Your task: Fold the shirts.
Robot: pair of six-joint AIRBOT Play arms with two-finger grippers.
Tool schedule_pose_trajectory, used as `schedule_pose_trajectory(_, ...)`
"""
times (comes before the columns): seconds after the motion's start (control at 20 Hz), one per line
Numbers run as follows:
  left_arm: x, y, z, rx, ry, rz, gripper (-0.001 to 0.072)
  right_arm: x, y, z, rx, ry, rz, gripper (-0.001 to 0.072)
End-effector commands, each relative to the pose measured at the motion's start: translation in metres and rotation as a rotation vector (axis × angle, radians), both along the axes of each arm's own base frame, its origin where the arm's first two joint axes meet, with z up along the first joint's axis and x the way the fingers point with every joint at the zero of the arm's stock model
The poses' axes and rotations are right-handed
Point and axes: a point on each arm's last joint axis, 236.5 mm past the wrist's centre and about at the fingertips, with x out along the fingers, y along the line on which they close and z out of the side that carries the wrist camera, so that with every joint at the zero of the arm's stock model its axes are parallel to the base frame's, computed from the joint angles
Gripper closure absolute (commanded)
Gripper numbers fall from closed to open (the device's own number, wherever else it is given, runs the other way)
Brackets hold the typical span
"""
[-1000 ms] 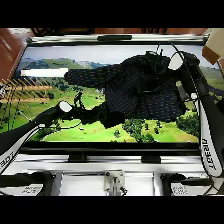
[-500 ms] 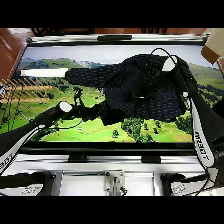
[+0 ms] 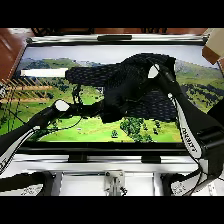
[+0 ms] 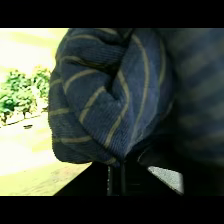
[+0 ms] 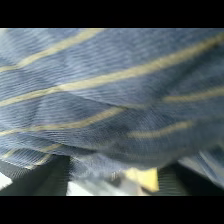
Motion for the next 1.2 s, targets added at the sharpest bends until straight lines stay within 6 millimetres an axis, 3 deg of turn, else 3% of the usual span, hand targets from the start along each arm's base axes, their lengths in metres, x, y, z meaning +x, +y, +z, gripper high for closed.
schedule_pose_trajectory(0.0, 0.002, 0.002, 0.007, 0.011, -0.043, -0.025, 0.0641, 0.032, 0.034, 0.011, 0.094, -0.124, -0.091, 0.0604)
schedule_pose_trajectory(0.15, 0.017, 0.026, 0.026, -0.008, -0.068, 0.027, 0.0642, 0.045, 0.026, 0.054, 0.103, -0.309, -0.042, 0.0606)
schedule_pose_trajectory(0.25, 0.034, 0.047, 0.07, -0.042, -0.143, 0.064, 0.0642, 0.048, 0.013, 0.106, 0.103, -0.489, 0.029, 0.0606)
schedule_pose_trajectory(0.3, 0.044, 0.057, 0.106, -0.058, -0.226, 0.074, 0.0642, 0.048, 0.009, 0.142, 0.117, -0.591, 0.05, 0.0606)
schedule_pose_trajectory(0.4, 0.055, 0.077, 0.211, -0.085, -0.472, 0.079, 0.0643, 0.045, 0.002, 0.241, 0.156, -0.864, 0.069, 0.0606)
schedule_pose_trajectory(0.5, 0.04, 0.097, 0.349, -0.13, -0.774, 0.111, 0.0643, 0.029, -0.012, 0.37, 0.231, -1.195, -0.007, 0.0606)
schedule_pose_trajectory(0.55, 0.021, 0.106, 0.416, -0.157, -0.921, 0.132, 0.0642, 0.01, -0.024, 0.439, 0.284, -1.371, -0.069, 0.0606)
schedule_pose_trajectory(0.6, -0.009, 0.115, 0.486, -0.189, -1.079, 0.152, 0.0642, -0.016, -0.039, 0.497, 0.34, -1.514, -0.133, 0.0606)
schedule_pose_trajectory(0.65, -0.043, 0.123, 0.543, -0.223, -1.215, 0.17, 0.0642, -0.047, -0.054, 0.547, 0.405, -1.627, -0.194, 0.0606)
schedule_pose_trajectory(0.7, -0.081, 0.13, 0.594, -0.269, -1.336, 0.181, 0.0643, -0.077, -0.064, 0.58, 0.472, -1.693, -0.23, 0.0606)
schedule_pose_trajectory(0.75, -0.114, 0.131, 0.627, -0.311, -1.419, 0.17, 0.0642, -0.107, -0.07, 0.602, 0.536, -1.734, -0.242, 0.0606)
schedule_pose_trajectory(0.8, -0.142, 0.132, 0.651, -0.337, -1.484, 0.154, 0.0642, -0.128, -0.073, 0.611, 0.56, -1.751, -0.233, 0.0606)
schedule_pose_trajectory(0.85, -0.159, 0.129, 0.661, -0.354, -1.513, 0.13, 0.0643, -0.141, -0.072, 0.609, 0.552, -1.745, -0.205, 0.0606)
schedule_pose_trajectory(0.95, -0.163, 0.118, 0.653, -0.347, -1.483, 0.071, 0.0642, -0.147, -0.066, 0.584, 0.48, -1.667, -0.133, 0.0606)
schedule_pose_trajectory(1.05, -0.137, 0.1, 0.614, -0.306, -1.326, 0.005, 0.0642, -0.135, -0.067, 0.538, 0.351, -1.515, -0.096, 0.0606)
schedule_pose_trajectory(1.15, -0.096, 0.086, 0.552, -0.214, -1.121, -0.047, 0.0642, -0.116, -0.082, 0.479, 0.172, -1.319, -0.108, 0.0606)
